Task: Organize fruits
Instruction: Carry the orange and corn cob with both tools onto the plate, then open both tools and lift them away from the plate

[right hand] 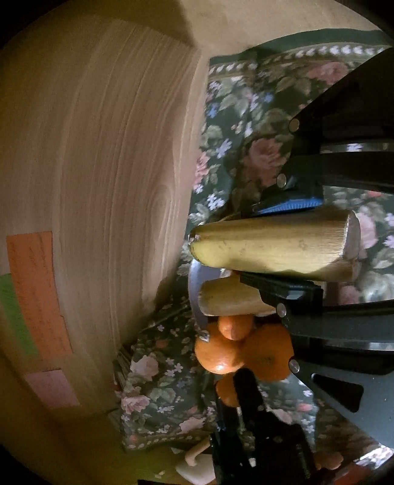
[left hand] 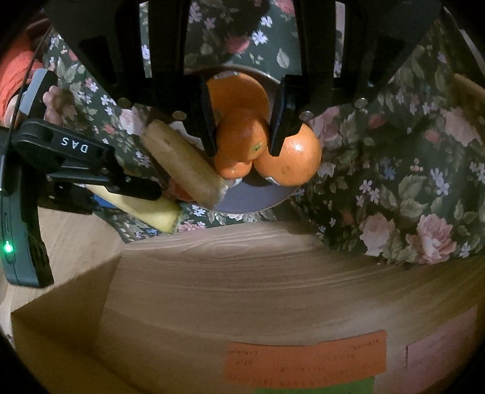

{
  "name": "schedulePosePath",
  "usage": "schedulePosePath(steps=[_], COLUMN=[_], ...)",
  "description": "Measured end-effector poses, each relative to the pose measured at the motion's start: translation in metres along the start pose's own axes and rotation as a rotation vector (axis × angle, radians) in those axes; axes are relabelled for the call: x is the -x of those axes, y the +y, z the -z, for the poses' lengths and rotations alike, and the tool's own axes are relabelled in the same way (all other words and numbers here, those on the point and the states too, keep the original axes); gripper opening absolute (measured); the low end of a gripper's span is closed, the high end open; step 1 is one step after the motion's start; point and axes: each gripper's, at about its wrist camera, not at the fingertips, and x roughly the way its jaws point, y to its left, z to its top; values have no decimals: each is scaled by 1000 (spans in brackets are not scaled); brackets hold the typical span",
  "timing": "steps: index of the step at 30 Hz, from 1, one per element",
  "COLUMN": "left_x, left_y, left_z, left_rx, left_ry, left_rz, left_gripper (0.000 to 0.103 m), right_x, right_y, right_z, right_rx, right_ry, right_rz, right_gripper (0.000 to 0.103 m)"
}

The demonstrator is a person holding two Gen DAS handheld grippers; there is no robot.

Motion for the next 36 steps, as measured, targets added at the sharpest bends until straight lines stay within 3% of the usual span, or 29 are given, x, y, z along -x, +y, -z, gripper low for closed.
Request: schedulePosePath(steps=[15,21,28,36], left_x=[-27,-29,-27,-6], left_y=[-3,-8,-11,-9], left_z=[-13,-10,-8,-3], left_rx=[-25,-40,-41,-16], left_ry=[12,5,2,-23], left_rz=[-37,-36,-40,-37], left_gripper=[34,48,55,57], right_x=[-23,-17,-14,7], right_y=[2,4,7,7], right_z=[-14,-9,-10,-4], right_rx=[34,32,55,41], right_ry=[30,34,35,17], right_rz=[-22,-34,-21,-9], right_gripper=[32,32,32,47])
